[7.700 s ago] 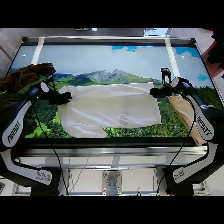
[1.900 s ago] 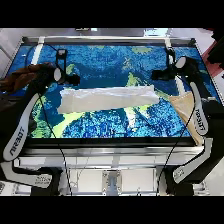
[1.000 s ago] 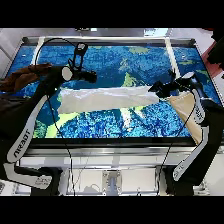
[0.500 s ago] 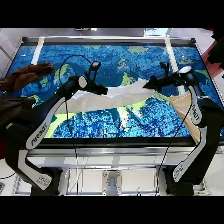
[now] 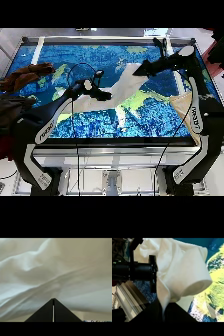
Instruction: Fold the shirts.
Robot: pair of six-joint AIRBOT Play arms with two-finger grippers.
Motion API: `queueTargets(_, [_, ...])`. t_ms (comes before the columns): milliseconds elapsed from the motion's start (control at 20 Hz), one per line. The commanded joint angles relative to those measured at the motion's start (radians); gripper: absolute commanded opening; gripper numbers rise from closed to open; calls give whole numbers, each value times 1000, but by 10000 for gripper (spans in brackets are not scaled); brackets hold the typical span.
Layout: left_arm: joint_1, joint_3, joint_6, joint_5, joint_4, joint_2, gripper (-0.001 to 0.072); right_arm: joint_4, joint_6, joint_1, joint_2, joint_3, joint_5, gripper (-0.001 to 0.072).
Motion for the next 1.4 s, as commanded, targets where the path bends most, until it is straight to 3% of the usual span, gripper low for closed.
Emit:
queueTargets(0, [47, 120, -3, -126, 84, 40, 14, -22, 23, 112, 11, 38, -54, 32])
queueTargets(150, [139, 216, -21, -240, 304, 161, 13, -62, 47, 223, 11, 38, -168, 31])
queueTargets(300, [257, 226, -131, -306, 560, 295, 13, -146, 69, 368, -3, 37, -339, 30])
queueTargets(550, [428, 226, -143, -394, 573, 379, 13, -96, 121, 593, -139, 38, -755, 30])
queueTargets(650, [452, 211, -142, -402, 573, 377, 13, 64, 108, 654, -219, 38, -835, 30])
queueTargets(800, [454, 184, -135, -396, 544, 376, 13, 257, -5, 726, -305, 37, -948, 33])
queueTargets(850, [454, 175, -134, -392, 527, 376, 13, 289, -7, 738, -318, 37, -989, 90])
queueTargets(900, [454, 166, -131, -385, 507, 376, 14, 312, -6, 741, -322, 37, -1028, 380])
queueTargets(950, [454, 158, -131, -377, 495, 376, 14, 343, -7, 735, -320, 38, -1035, 601])
queueTargets(1050, [454, 146, -123, -377, 488, 376, 13, 350, -20, 683, -296, 38, -977, 612])
queueTargets(1200, [454, 137, -105, -383, 487, 376, 14, 113, -13, 515, -241, 38, -792, 604])
queueTargets(1350, [454, 137, -106, -366, 482, 376, 14, -142, 251, 321, -232, 31, -443, 605])
